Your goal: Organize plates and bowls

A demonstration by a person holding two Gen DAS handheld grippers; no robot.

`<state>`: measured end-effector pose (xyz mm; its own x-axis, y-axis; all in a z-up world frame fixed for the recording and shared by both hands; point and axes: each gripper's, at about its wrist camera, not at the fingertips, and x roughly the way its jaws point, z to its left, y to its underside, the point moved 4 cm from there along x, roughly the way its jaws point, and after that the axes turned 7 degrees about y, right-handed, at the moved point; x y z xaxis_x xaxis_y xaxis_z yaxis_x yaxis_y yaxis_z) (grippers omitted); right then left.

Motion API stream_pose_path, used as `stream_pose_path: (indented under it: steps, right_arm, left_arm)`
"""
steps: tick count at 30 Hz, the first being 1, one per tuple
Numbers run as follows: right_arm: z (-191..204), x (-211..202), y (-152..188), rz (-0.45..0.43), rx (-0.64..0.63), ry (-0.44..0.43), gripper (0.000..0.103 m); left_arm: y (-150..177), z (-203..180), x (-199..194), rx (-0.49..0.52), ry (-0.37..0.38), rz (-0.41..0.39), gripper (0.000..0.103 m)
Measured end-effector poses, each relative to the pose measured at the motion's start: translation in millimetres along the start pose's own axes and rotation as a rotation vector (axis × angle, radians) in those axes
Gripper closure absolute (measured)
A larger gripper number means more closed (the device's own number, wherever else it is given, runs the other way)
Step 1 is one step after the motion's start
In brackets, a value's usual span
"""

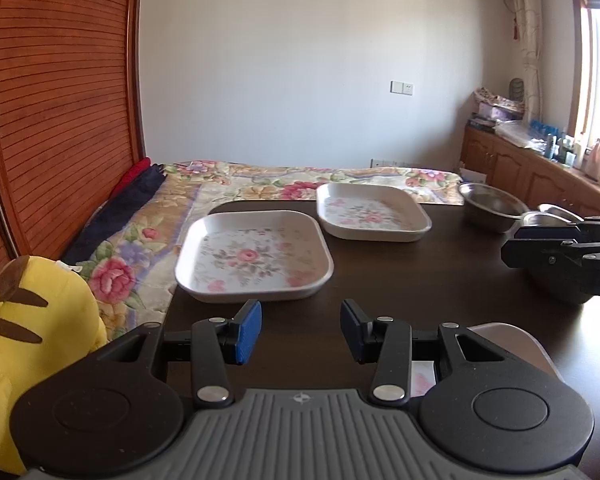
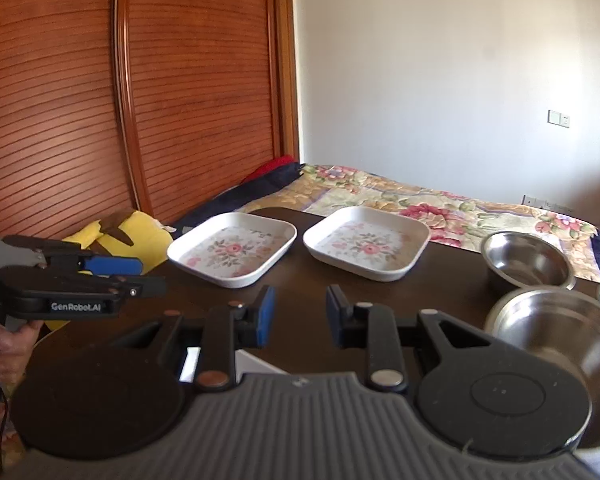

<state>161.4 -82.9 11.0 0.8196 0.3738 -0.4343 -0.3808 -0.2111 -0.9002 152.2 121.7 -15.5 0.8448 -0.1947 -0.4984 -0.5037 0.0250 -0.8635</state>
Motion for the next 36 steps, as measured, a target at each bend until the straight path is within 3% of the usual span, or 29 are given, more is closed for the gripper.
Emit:
stream_pose_path:
  steps: [17, 30, 36]
  right_arm:
    - [24, 80, -33, 0.100, -0.056, -0.064, 0.070]
    - [43, 127, -34, 0.190, -0.052, -0.103, 0.068]
    - [45, 143, -33, 0.225, -0.051, -0.109, 0.068]
  left_arm:
    - [-29, 62, 46, -0.002, -0.053, 0.020, 0.053]
    - [-37, 94, 76, -0.022, -0.071, 0.052, 0.053]
    - [-38, 104, 89, -0.028, -0.068, 0.074, 0.059]
